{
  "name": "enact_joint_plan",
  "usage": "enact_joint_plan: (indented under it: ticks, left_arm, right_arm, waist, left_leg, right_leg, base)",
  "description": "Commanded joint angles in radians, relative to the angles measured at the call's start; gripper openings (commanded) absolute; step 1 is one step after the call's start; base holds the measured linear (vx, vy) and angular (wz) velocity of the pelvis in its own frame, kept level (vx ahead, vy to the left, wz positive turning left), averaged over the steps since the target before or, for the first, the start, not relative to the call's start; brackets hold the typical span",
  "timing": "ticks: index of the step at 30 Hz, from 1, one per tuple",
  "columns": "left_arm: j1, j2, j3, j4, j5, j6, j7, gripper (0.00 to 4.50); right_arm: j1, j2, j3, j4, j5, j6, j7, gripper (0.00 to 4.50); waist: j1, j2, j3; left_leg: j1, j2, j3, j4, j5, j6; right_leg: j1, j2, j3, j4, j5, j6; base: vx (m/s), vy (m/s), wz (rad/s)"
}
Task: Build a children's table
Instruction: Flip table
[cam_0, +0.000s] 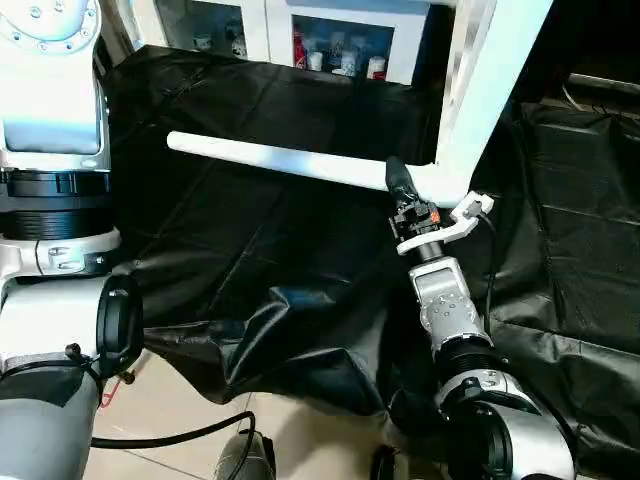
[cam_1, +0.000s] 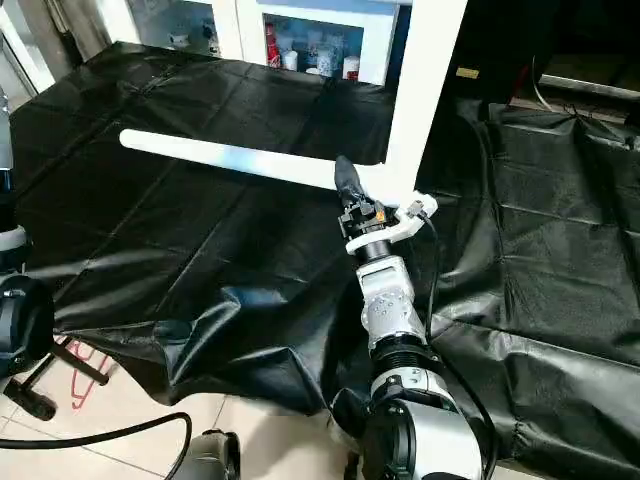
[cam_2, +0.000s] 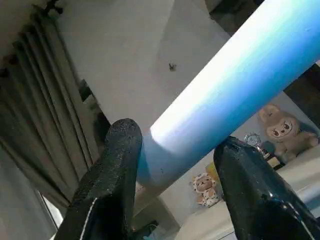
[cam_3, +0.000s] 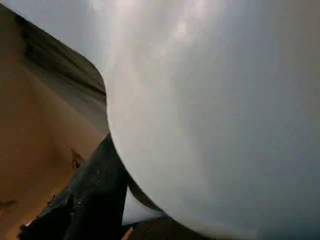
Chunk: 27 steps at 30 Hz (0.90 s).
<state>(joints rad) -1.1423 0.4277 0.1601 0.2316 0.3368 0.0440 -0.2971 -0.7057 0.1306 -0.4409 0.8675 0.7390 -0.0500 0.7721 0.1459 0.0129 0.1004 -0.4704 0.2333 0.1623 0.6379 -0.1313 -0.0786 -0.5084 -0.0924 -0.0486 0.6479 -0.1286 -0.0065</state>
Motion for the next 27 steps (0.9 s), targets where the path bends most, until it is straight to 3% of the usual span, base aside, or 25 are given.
enact_joint_plan:
  ticks: [1,2,3,6,7,8,9,10,12,14,15,16,19,20,21,27]
  left_arm:
    - [-0.128,-0.075,-0.014,-0.142,-0.197,-0.093,-0.010,2.17]
    - [-0.128,-0.075,-0.014,-0.142,-0.197,-0.093,-0.010,2.17]
    - [-0.128,-0.075,-0.014,-0.142,-0.197,-0.093,-0.010,2.16]
    - [-0.128,-0.075,-0.014,-0.142,-0.197,-0.093,-0.010,2.01]
    - [-0.128,-0.075,-0.014,-0.142,-0.197,-0.093,-0.010,1.96]
    - [-0.128,-0.075,-0.014,-0.142,-0.197,-0.093,-0.010,1.85]
    - [-0.128,-0.075,-0.014,-0.142,-0.197,-0.093,-0.010,1.73]
    - [-0.128,-0.075,-0.014,-0.142,-0.197,-0.093,-0.010,1.61]
    - [-0.128,-0.075,-0.014,-0.142,-0.197,-0.093,-0.010,1.48]
    - [-0.128,-0.075,-0.014,-0.142,-0.197,-0.093,-0.010,1.26]
    - [-0.128,-0.075,-0.014,-0.142,-0.197,-0.093,-0.010,1.15]
    - [-0.128,-0.075,-0.014,-0.142,-0.197,-0.093,-0.010,1.10]
    - [-0.128,-0.075,-0.014,-0.142,-0.197,-0.093,-0.010,0.83]
    - [-0.128,-0.075,-0.014,-0.142,-0.197,-0.093,-0.010,0.72]
    - [-0.128,-0.075,-0.014,-0.142,-0.197,-0.093,-0.010,0.66]
    - [-0.128,-0.075,-0.014,-0.142,-0.197,-0.093,-0.010,0.17]
  right_arm:
    - [-0.062,0.017,0.122,-0.032,-0.111,0.017,-0.004,2.24]
    - [-0.062,0.017,0.122,-0.032,-0.111,0.017,-0.004,2.23]
    - [-0.062,0.017,0.122,-0.032,-0.111,0.017,-0.004,2.21]
    - [-0.062,0.017,0.122,-0.032,-0.111,0.017,-0.004,2.08]
    - [-0.062,0.017,0.122,-0.032,-0.111,0.017,-0.004,2.04]
    - [-0.062,0.017,0.122,-0.032,-0.111,0.017,-0.004,2.01]
    - [-0.062,0.017,0.122,-0.032,-0.111,0.017,-0.004,2.00]
    - [-0.062,0.017,0.122,-0.032,-0.111,0.017,-0.004,1.99]
    - [-0.062,0.017,0.122,-0.032,-0.111,0.017,-0.004,1.96]
    - [-0.062,0.017,0.122,-0.032,-0.111,0.017,-0.004,1.95]
    - [-0.062,0.017,0.122,-0.032,-0.111,0.017,-0.004,1.95]
    - [-0.062,0.017,0.122,-0.032,-0.111,0.017,-0.004,1.95]
    - [-0.062,0.017,0.122,-0.032,-0.111,0.017,-0.004,1.93]
    - [-0.062,0.017,0.122,-0.032,-0.111,0.017,-0.004,1.93]
    - [-0.062,0.017,0.122,-0.032,-0.111,0.017,-0.004,1.93]
    - [-0.062,0.017,0.122,-0.032,-0.111,0.017,-0.004,1.91]
  waist:
    - [0.001,0.004,-0.136]
    - [-0.011,-0.009,-0.125]
    - [-0.012,-0.005,-0.128]
    - [-0.029,0.003,-0.133]
    - [-0.030,0.005,-0.130]
    - [-0.029,0.007,-0.121]
    - [-0.021,0.010,-0.129]
    - [-0.013,0.013,-0.133]
    - [-0.008,0.012,-0.139]
    - [-0.009,0.012,-0.143]
    - [-0.002,0.015,-0.140]
    - [-0.006,0.011,-0.135]
    - [-0.006,0.008,-0.127]
    - [-0.010,0.010,-0.121]
    - [-0.010,0.010,-0.123]
    - [-0.010,0.010,-0.130]
  left_leg:
    - [0.045,-0.022,0.019,-0.049,-0.097,0.097]
    - [0.033,-0.031,0.021,-0.056,-0.119,0.088]
    - [0.041,-0.031,0.023,-0.059,-0.154,0.067]
    - [0.037,-0.029,0.016,-0.066,-0.168,0.039]
    - [0.046,-0.026,0.018,-0.067,-0.201,0.040]
    - [0.059,-0.026,0.021,-0.068,-0.267,0.032]
    - [0.066,-0.022,0.022,-0.066,-0.280,0.026]
    - [0.068,-0.019,0.024,-0.064,-0.255,0.038]
    - [0.050,-0.019,0.019,-0.066,-0.180,0.061]
    - [0.051,-0.020,0.020,-0.062,-0.143,0.086]
    - [0.058,-0.013,0.021,-0.067,-0.168,0.087]
    - [0.057,-0.016,0.023,-0.066,-0.198,0.090]
    - [0.062,-0.016,0.022,-0.079,-0.307,0.059]
    - [0.068,-0.016,0.020,-0.086,-0.364,0.034]
    - [0.073,-0.015,0.016,-0.090,-0.379,0.018]
    - [0.075,-0.015,0.018,-0.095,-0.307,0.029]
  right_leg:
    - [0.103,-0.017,0.008,-0.034,0.035,-0.279]
    - [0.112,-0.016,0.008,-0.041,-0.021,-0.261]
    - [0.113,-0.023,0.011,-0.048,-0.097,-0.240]
    - [0.117,-0.025,0.008,-0.053,-0.157,-0.209]
    - [0.107,-0.024,0.008,-0.062,-0.190,-0.206]
    - [0.092,-0.020,0.008,-0.078,-0.281,-0.200]
    - [0.089,-0.023,0.012,-0.078,-0.295,-0.195]
    - [0.084,-0.017,0.015,-0.074,-0.239,-0.202]
    - [0.098,-0.013,0.011,-0.053,-0.118,-0.211]
    - [0.096,-0.011,0.011,-0.047,-0.034,-0.233]
    - [0.094,-0.017,0.010,-0.059,-0.041,-0.241]
    - [0.090,-0.014,0.011,-0.062,-0.065,-0.241]
    - [0.091,-0.022,0.012,-0.081,-0.249,-0.194]
    - [0.090,-0.023,0.012,-0.092,-0.347,-0.164]
    - [0.093,-0.026,0.013,-0.097,-0.377,-0.145]
    - [0.103,-0.024,0.016,-0.090,-0.257,-0.162]
  base:
    - [0.000,0.000,0.00]
    - [0.000,0.000,0.00]
    - [0.000,0.000,0.00]
    - [0.000,0.000,0.00]
    - [0.000,0.000,0.00]
    - [0.000,0.000,0.00]
    - [0.000,0.000,0.00]
    - [0.000,0.000,0.00]
    - [0.000,0.000,0.00]
    - [0.025,0.012,-0.02]
    - [0.000,0.000,0.00]
    - [0.000,0.000,0.00]
    - [0.000,0.000,0.00]
    - [0.000,0.000,0.00]
    - [0.000,0.000,0.00]
    - [0.000,0.000,0.00]
